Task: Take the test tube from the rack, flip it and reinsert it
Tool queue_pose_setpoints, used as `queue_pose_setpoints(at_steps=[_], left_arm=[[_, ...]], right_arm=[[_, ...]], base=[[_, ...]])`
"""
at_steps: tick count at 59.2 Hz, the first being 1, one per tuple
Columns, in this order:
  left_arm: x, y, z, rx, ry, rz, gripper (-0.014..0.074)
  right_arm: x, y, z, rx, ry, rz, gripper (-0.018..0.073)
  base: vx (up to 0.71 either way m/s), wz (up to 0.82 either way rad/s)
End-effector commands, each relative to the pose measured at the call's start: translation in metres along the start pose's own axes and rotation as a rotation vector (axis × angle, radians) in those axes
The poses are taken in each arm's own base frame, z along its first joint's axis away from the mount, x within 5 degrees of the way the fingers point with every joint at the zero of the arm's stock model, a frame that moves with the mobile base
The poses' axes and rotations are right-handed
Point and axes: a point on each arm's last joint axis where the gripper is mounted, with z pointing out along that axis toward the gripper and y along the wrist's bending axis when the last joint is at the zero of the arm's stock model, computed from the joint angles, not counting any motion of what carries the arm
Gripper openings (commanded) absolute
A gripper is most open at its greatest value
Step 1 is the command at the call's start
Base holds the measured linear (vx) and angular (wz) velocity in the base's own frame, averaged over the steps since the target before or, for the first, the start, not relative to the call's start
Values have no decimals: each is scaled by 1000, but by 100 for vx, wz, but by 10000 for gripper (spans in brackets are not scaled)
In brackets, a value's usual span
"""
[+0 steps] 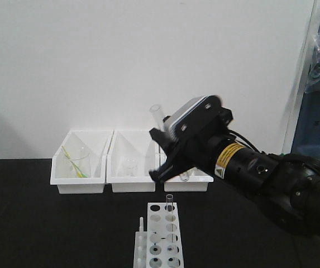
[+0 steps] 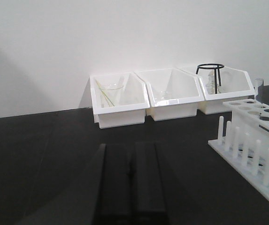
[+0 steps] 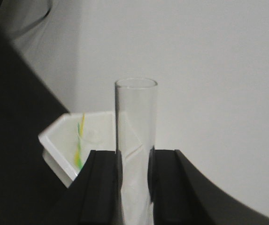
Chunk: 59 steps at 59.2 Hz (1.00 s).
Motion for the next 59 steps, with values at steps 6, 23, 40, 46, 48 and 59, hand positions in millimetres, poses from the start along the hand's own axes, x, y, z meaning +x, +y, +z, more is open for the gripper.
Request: queue_pose_setpoints(at_steps=[6, 23, 40, 46, 48, 59], left_arm=[[-10, 0, -1, -2, -95, -2, -6], [-10, 0, -1, -2, -95, -2, -6], [-10, 0, -1, -2, -95, -2, -6], [-10, 0, -1, -2, -95, -2, -6], [-10, 0, -1, -2, -95, -2, -6], [-10, 0, -1, -2, -95, -2, -6]], right_arm=[[-35, -18, -10, 103, -190, 397, -11], [23, 4, -17, 59, -259, 357, -11], [58, 26, -14, -61, -302, 282, -11], [62, 29, -12, -79, -287, 268, -11], [63, 29, -12, -81, -283, 267, -11], [75, 33, -7, -101, -253, 260, -11]], base=[[0, 0], [0, 0], [0, 0], [0, 0], [0, 0], [0, 0]])
